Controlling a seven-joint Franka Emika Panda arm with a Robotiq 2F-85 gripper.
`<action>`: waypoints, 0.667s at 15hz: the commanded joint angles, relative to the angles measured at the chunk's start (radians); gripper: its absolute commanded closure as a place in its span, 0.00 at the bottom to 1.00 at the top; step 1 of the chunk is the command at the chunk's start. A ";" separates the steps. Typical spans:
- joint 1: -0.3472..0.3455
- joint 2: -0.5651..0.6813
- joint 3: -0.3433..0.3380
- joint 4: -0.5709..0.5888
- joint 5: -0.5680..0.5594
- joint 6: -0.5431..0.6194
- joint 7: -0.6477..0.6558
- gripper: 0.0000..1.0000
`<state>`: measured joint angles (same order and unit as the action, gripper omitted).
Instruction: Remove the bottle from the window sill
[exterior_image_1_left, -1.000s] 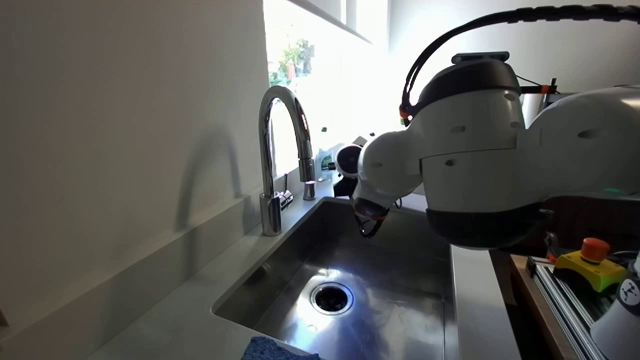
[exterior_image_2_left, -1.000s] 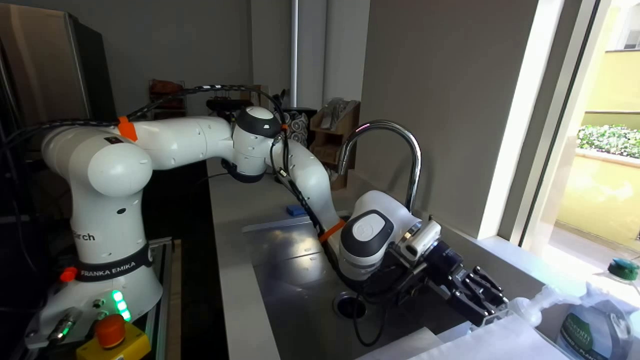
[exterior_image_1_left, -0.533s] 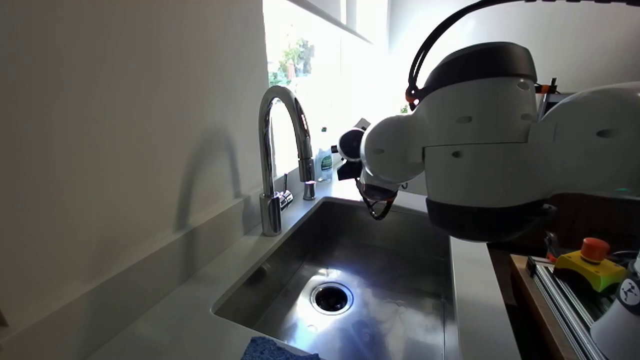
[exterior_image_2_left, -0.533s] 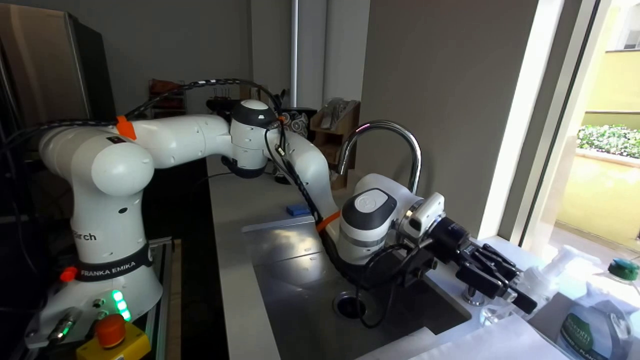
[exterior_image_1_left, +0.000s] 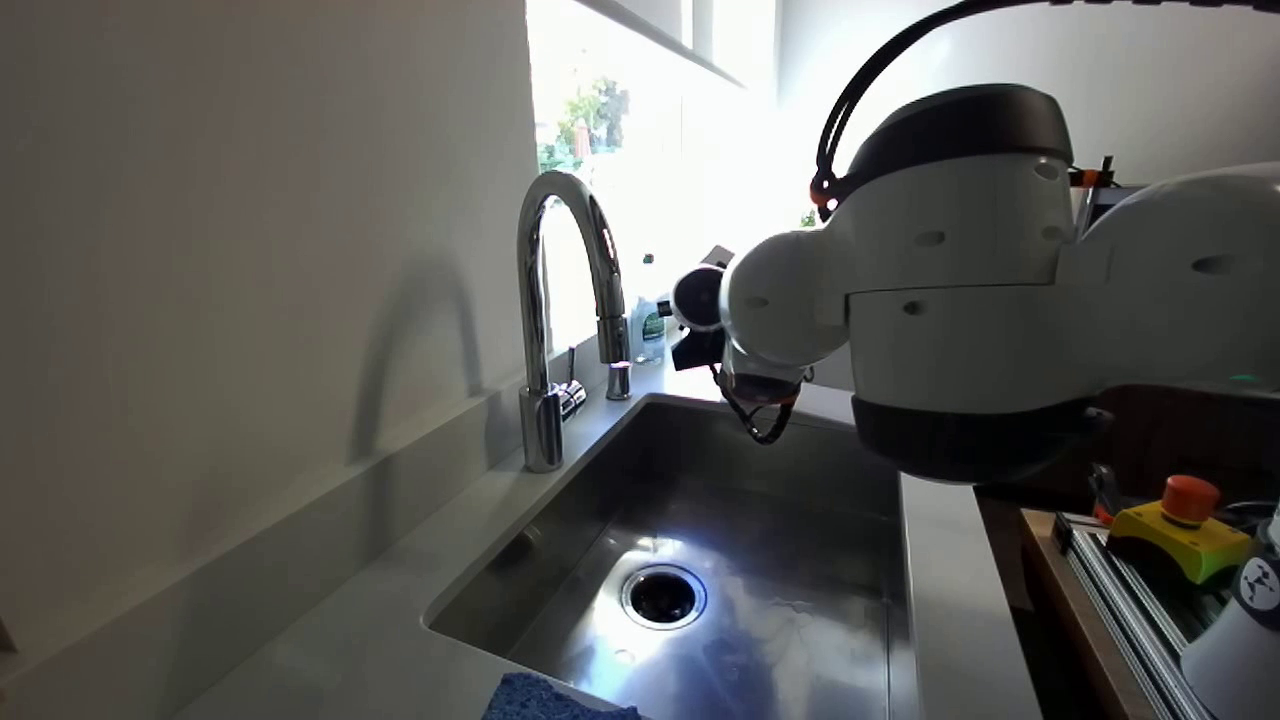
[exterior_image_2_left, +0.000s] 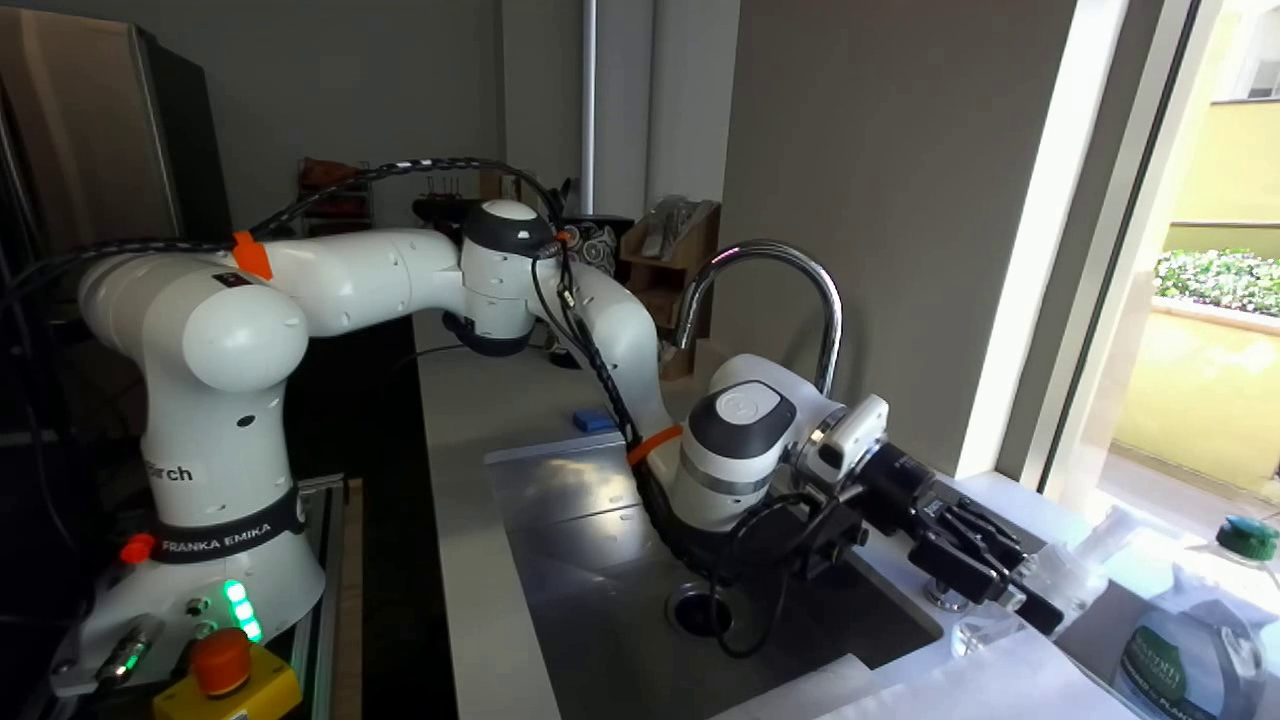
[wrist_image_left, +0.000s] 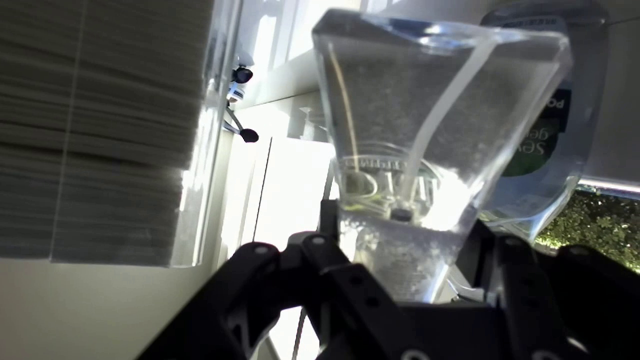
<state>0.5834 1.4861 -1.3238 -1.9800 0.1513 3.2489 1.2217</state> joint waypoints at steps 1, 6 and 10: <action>-0.001 0.000 0.001 0.001 -0.002 0.000 0.001 0.45; -0.011 0.000 0.015 0.020 -0.013 -0.001 0.012 0.70; -0.009 0.000 0.018 0.024 -0.022 0.001 0.025 0.70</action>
<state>0.5797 1.4861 -1.3023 -1.9659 0.1479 3.2489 1.2226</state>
